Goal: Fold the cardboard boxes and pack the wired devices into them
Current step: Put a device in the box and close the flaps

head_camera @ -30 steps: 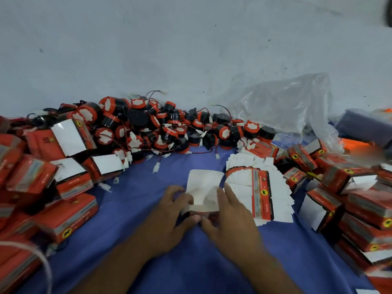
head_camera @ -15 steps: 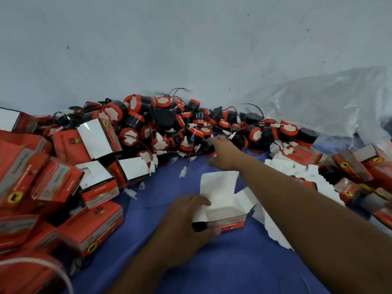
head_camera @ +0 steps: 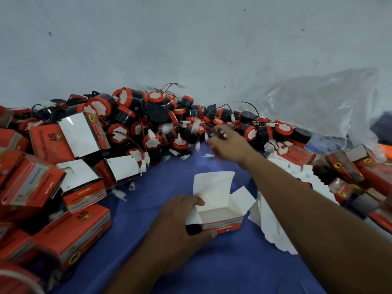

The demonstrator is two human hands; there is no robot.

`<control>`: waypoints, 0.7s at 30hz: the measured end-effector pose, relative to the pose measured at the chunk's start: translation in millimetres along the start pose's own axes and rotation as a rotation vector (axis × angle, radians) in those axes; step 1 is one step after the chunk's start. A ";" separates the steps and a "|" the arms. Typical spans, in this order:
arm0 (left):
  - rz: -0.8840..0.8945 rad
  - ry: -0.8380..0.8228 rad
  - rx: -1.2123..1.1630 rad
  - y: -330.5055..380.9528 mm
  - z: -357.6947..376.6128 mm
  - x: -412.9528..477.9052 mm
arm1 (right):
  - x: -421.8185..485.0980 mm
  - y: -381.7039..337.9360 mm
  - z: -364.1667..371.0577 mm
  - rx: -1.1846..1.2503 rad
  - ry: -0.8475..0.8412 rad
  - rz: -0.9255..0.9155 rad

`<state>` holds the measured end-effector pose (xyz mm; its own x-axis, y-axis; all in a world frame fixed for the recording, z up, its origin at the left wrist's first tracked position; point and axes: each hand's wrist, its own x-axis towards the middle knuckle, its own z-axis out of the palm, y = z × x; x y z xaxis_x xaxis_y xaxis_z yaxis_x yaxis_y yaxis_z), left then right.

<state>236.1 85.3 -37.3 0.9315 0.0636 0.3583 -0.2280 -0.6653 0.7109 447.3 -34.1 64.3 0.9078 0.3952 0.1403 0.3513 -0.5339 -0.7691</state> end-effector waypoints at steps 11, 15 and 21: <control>-0.020 -0.012 -0.013 12.1 -5.0 0.4 | -161.2 -3.3 -37.4 0.774 -0.034 0.000; 0.057 -0.058 -0.116 21.0 -4.3 5.8 | -166.1 2.5 -11.7 0.387 -0.068 -0.141; -0.044 0.047 -0.069 6.0 -0.1 -0.4 | -160.5 19.5 -15.4 0.211 -0.080 -0.197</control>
<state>234.3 81.3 -33.1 0.9269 0.1276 0.3531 -0.2080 -0.6085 0.7658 312.0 -119.5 36.5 0.8033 0.5376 0.2565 0.4556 -0.2772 -0.8459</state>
